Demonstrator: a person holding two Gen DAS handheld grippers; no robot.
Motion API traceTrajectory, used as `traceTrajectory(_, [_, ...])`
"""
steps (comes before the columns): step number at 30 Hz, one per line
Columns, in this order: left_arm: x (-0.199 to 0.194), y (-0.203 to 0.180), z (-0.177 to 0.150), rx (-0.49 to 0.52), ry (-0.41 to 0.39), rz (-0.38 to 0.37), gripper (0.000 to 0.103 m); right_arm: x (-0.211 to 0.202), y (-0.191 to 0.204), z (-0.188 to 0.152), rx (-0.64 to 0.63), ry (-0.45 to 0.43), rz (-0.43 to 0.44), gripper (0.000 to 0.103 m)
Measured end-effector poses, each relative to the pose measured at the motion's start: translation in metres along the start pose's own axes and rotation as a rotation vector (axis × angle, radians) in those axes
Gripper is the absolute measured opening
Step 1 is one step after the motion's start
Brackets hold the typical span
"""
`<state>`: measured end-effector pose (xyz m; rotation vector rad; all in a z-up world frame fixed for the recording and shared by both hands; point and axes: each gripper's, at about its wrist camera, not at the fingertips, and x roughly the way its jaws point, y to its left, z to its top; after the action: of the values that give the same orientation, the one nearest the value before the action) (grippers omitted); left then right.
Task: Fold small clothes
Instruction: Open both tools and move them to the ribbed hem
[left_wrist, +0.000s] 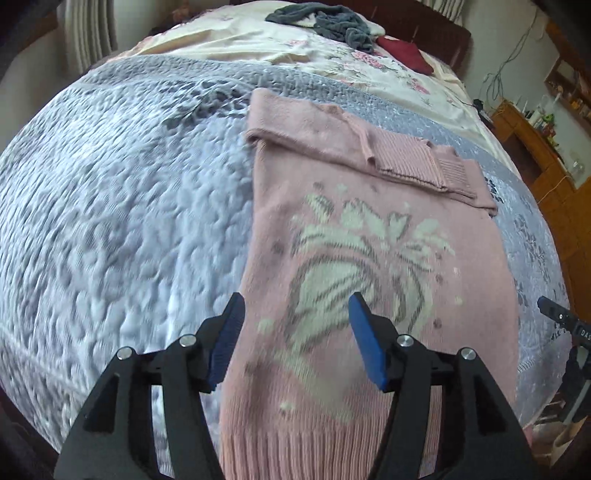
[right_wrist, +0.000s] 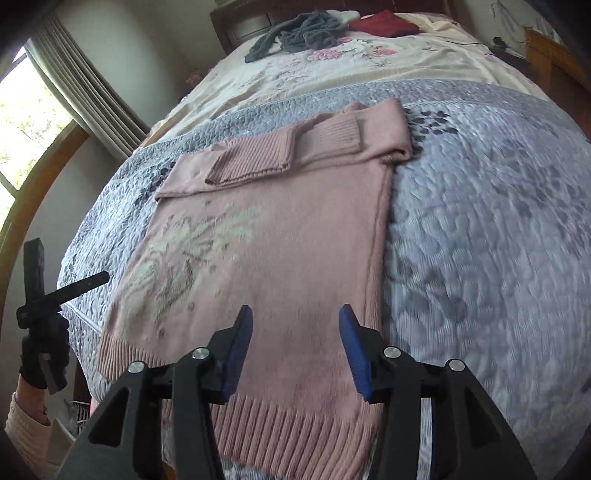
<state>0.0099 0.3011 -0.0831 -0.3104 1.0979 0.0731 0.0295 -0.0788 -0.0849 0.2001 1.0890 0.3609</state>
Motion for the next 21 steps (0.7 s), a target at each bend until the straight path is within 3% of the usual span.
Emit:
traceTrajectory(8, [-0.043,0.036,-0.049,-0.076,0.069,0.023,0.066,-0.043,-0.011,-0.05,0.076,0.009,-0.037,0.066])
traceTrajectory(14, [-0.02,0.041,-0.07,-0.076,0.162,0.022,0.067,-0.02,-0.017,-0.071,0.069,0.093,-0.108,0.066])
traceTrajectory(21, [0.003,0.041,-0.089,-0.056,0.244,-0.01,0.067,0.005,-0.032,-0.089,0.121,0.191,-0.1,0.066])
